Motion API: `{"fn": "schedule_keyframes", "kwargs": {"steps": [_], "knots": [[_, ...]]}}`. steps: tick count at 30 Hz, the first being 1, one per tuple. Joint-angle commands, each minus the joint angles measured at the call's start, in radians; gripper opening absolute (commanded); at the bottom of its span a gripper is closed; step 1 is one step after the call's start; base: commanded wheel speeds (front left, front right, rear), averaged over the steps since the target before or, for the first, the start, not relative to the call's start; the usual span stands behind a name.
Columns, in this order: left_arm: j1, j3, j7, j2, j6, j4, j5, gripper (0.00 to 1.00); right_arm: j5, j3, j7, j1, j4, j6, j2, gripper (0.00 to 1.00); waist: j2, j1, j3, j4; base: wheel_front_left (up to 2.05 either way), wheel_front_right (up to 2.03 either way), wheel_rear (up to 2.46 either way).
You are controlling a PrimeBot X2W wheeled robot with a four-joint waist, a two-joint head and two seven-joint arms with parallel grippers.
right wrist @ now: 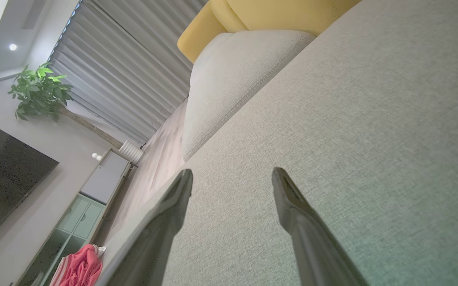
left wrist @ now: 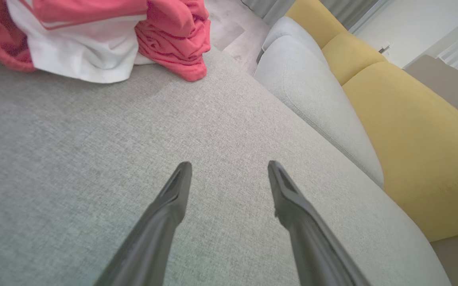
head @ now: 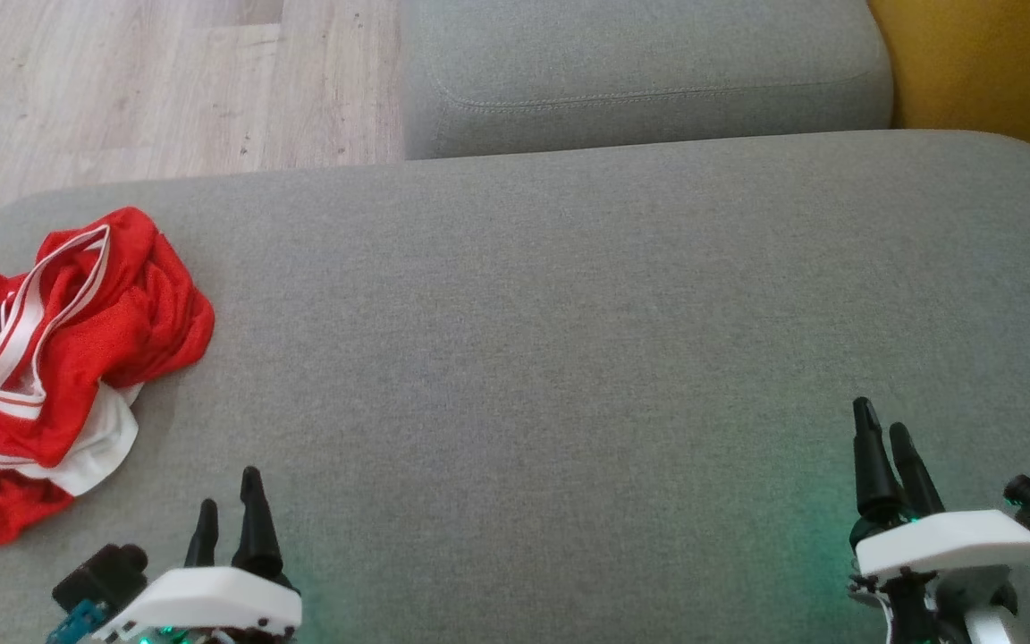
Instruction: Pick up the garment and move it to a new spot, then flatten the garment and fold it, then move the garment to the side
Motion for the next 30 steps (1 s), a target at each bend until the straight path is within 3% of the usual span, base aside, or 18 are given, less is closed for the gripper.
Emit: {"fn": "schedule_keyframes", "kwargs": {"steps": [1, 30], "knots": [[-0.057, 0.0, -0.018, 0.022, 0.012, -0.041, 0.041, 1.0, -0.044, 0.017, -0.014, -0.054, -0.044, 0.004, -0.006, 1.0, 0.0, 0.0, 0.0, 0.0, 0.0, 0.0, 0.0], [-0.076, -0.123, -0.069, 0.089, 0.107, -0.099, 0.382, 1.0, -0.391, 0.057, -0.051, -0.05, -0.077, 0.006, -0.008, 1.0, 0.0, 0.0, -0.005, 0.0, 0.0, 0.0, 0.0]]}}
